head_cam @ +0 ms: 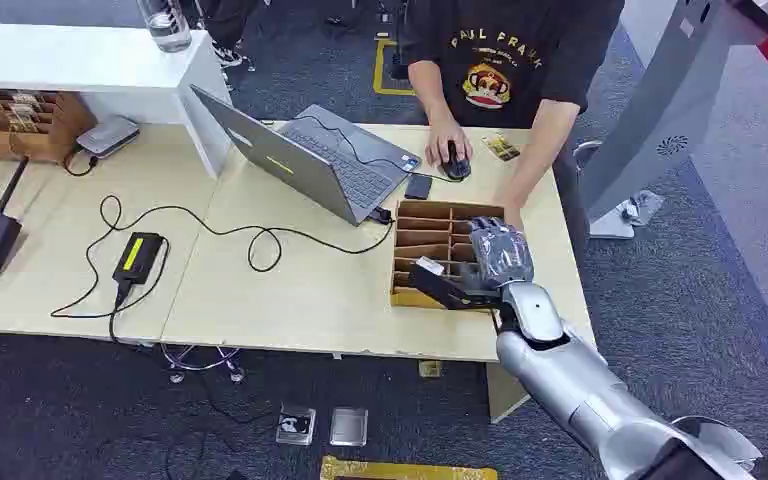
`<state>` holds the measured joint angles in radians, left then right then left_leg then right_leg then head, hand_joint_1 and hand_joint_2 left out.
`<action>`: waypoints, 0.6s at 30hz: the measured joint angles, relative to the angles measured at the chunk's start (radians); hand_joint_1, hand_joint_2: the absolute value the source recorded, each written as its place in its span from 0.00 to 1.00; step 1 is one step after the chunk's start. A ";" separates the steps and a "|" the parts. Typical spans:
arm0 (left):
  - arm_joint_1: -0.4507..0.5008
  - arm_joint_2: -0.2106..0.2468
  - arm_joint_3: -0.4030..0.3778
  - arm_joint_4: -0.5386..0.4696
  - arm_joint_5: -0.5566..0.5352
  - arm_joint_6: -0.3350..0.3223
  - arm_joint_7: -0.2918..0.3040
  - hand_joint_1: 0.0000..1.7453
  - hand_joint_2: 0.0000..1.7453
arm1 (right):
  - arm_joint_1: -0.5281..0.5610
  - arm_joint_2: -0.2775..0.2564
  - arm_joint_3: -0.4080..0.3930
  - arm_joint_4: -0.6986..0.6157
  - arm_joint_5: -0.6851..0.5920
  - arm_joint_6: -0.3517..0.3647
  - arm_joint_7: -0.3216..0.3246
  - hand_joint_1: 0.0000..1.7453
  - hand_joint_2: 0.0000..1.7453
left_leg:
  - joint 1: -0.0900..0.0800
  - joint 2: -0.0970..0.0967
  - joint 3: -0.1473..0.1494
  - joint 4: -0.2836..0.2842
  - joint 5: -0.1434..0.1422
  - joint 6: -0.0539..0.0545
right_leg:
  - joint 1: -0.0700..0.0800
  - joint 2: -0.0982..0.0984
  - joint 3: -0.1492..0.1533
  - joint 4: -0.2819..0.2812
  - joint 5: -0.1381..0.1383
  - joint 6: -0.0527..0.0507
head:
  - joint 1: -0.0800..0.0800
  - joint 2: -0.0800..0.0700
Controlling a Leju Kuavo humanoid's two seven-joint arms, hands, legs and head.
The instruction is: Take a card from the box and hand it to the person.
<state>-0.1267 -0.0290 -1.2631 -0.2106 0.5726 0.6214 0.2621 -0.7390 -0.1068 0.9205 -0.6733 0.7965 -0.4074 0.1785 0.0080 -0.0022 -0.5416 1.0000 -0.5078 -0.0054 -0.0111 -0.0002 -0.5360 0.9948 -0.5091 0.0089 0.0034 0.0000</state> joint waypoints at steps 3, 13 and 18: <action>0.000 0.000 0.000 0.000 0.000 0.000 -0.002 0.00 0.00 | 0.000 -0.003 0.000 0.001 0.001 0.000 0.000 0.37 1.00 | 0.000 0.000 0.000 0.000 0.000 0.000 | 0.000 0.000 0.000 0.000 0.000 0.000 | 0.000 0.000; 0.001 0.000 0.000 0.000 0.011 0.000 -0.008 0.00 0.00 | -0.004 -0.006 0.000 0.010 0.008 -0.003 -0.005 1.00 1.00 | 0.000 0.000 0.000 0.000 0.000 0.000 | 0.000 0.000 0.000 0.000 0.000 0.000 | 0.000 0.000; 0.001 0.000 0.000 0.000 0.012 -0.001 -0.008 0.00 0.00 | -0.012 -0.006 0.000 0.014 0.009 -0.004 -0.014 1.00 1.00 | 0.000 0.000 0.000 0.000 0.000 0.000 | 0.000 0.000 0.000 0.000 0.000 0.000 | 0.000 0.000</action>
<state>-0.1257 -0.0290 -1.2627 -0.2106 0.5844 0.6207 0.2541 -0.7515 -0.1129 0.9201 -0.6588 0.8057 -0.4112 0.1648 0.0080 -0.0023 -0.5417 1.0000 -0.5078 -0.0054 -0.0111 -0.0003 -0.5359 0.9949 -0.5091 0.0089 0.0034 0.0000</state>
